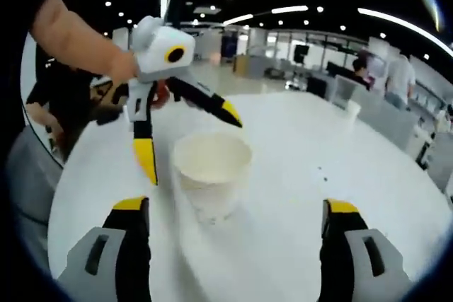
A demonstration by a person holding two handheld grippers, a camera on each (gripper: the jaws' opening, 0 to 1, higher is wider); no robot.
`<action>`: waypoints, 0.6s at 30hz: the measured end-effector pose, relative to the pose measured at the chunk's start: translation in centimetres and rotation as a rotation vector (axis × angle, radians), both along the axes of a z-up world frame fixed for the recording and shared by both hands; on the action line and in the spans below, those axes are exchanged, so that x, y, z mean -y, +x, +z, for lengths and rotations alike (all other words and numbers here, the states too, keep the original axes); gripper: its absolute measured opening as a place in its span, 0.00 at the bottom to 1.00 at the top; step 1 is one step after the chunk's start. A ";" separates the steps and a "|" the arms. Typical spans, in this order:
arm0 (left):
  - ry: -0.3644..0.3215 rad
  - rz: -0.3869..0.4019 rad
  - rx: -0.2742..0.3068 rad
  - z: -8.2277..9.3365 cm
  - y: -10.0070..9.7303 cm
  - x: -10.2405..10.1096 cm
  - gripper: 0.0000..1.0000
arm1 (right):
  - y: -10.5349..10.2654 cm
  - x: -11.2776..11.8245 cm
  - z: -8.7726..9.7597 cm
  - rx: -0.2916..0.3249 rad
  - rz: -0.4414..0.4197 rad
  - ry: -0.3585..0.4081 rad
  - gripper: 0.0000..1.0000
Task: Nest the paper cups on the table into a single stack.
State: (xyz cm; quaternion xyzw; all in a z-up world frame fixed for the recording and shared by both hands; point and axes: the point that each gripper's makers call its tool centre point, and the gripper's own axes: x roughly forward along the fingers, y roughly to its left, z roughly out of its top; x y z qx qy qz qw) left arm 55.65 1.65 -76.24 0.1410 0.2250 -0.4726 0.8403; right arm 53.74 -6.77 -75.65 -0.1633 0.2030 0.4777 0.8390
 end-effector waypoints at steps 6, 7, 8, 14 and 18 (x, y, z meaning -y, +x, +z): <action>-0.037 0.062 0.040 2.2 -1.3 -1.6 0.98 | -1.5 1.2 2.2 0.045 -0.073 0.050 1.00; -0.042 0.071 0.047 2.6 -1.7 -2.0 0.98 | -2.0 1.4 2.6 0.050 -0.083 0.053 1.00; -0.048 0.085 0.044 2.8 -2.0 -2.3 0.98 | -2.3 1.6 2.9 0.056 -0.091 0.055 1.00; -0.078 0.141 0.039 4.0 -4.6 -4.0 0.98 | -4.5 2.7 3.9 0.068 -0.143 0.083 1.00; -0.087 0.205 0.032 4.2 -5.9 -5.7 0.98 | -6.0 3.3 4.3 0.065 -0.176 0.104 1.00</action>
